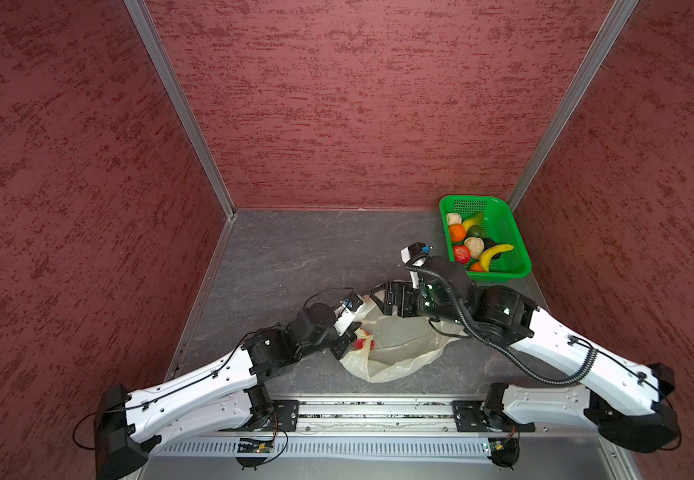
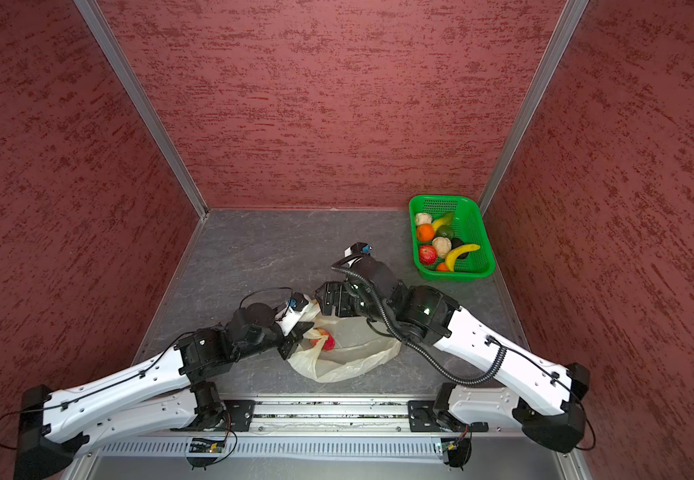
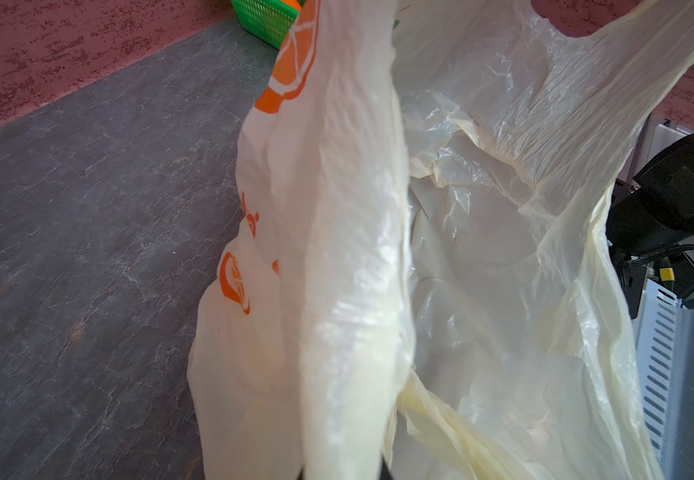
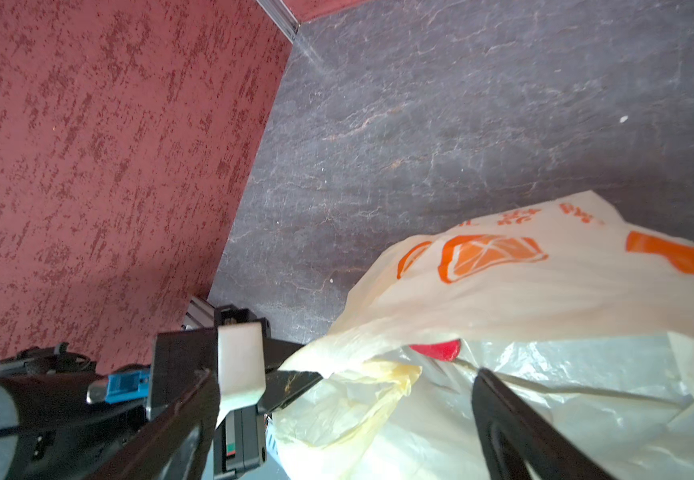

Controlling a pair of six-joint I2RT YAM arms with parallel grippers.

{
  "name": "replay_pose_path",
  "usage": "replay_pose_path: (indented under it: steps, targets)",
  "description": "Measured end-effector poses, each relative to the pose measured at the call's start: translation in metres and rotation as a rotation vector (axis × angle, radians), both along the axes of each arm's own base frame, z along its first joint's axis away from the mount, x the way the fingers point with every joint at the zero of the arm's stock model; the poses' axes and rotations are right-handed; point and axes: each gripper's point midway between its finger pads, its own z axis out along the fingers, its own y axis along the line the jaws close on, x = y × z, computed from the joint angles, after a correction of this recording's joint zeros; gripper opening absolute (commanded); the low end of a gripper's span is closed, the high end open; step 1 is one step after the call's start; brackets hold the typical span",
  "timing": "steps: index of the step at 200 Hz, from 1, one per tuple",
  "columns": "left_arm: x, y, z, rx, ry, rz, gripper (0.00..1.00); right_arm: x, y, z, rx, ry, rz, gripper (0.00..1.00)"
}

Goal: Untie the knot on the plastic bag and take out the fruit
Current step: 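Move the right gripper from the basket into the bag mouth toward the red apple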

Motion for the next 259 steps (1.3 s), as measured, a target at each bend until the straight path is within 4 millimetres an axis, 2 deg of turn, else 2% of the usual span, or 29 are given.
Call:
replay_pose_path:
  steps: [14,55,88,110,136,169,206,259]
  targets:
    - [0.000,0.000,-0.001,0.001,0.001,-0.002,0.00,-0.010,0.003,-0.020,-0.035,0.021,0.014,0.96]
    - [-0.002,0.000,0.001,-0.002,-0.008,-0.016,0.00,-0.033,-0.002,-0.096,-0.171,0.088,0.041,0.96]
    - [-0.005,0.002,-0.004,0.003,-0.002,-0.031,0.00,-0.039,-0.013,-0.156,-0.240,0.131,0.023,0.96]
    - [-0.010,0.007,-0.014,0.015,0.011,-0.038,0.00,-0.037,-0.011,-0.181,-0.267,0.152,0.008,0.96]
    - [-0.014,0.013,-0.020,0.016,0.010,-0.041,0.00,-0.032,0.000,-0.201,-0.259,0.162,-0.006,0.97]
    - [-0.015,0.014,-0.023,0.024,0.001,-0.048,0.00,-0.025,0.017,-0.216,-0.249,0.167,-0.014,0.98]
    - [-0.015,0.014,-0.026,0.037,0.004,-0.056,0.00,-0.017,0.033,-0.218,-0.236,0.171,-0.027,0.98]
    - [-0.011,0.017,-0.028,0.049,0.002,-0.046,0.00,-0.001,0.038,-0.233,-0.270,0.197,-0.067,0.98]
